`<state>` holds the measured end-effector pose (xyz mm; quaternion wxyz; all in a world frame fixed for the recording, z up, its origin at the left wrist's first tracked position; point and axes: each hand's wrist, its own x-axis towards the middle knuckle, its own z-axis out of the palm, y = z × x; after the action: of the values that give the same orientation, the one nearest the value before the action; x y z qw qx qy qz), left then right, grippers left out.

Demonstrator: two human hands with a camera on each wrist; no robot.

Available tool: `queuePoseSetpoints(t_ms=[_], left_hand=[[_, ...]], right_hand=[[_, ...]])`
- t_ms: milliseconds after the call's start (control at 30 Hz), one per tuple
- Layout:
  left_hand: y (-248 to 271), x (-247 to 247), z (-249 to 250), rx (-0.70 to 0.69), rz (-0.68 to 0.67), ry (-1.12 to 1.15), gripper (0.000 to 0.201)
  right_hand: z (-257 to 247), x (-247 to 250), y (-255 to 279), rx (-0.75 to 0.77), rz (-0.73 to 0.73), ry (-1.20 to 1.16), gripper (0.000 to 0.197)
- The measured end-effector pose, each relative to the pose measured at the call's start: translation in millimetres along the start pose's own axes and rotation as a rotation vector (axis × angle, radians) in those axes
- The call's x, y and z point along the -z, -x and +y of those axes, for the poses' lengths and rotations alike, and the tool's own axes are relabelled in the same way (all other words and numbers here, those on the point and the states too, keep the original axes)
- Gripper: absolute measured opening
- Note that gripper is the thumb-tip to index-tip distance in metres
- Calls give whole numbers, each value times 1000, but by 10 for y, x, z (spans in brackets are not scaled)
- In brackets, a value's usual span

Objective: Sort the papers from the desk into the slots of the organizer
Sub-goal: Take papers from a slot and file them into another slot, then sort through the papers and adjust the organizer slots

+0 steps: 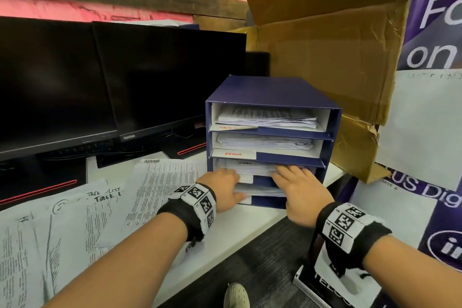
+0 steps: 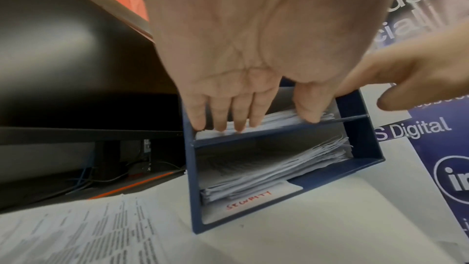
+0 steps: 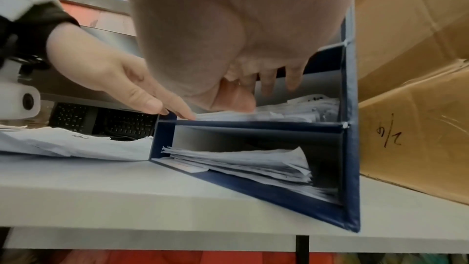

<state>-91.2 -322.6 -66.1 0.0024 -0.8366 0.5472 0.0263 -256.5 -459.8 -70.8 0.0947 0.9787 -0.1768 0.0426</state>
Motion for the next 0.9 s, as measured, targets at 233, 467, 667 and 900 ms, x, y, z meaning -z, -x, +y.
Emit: queuePoseSetpoints(t_ms=[233,467,667,900], left_hand=[[-178,-10,87,55,-94,10,67],[42,112,-110,88,42,221,38],[609,290,-608,344,4,240,28],[1295,21,-1345,743,-151,206,30]], right_hand=[[71,-162,-199,-81,-214,-44,86],[-68,-9,-251,-37,-136,-92,61],[-676,138,-418,36,10,-335,38],[-1418,71,-675,123,-311,-454,41]])
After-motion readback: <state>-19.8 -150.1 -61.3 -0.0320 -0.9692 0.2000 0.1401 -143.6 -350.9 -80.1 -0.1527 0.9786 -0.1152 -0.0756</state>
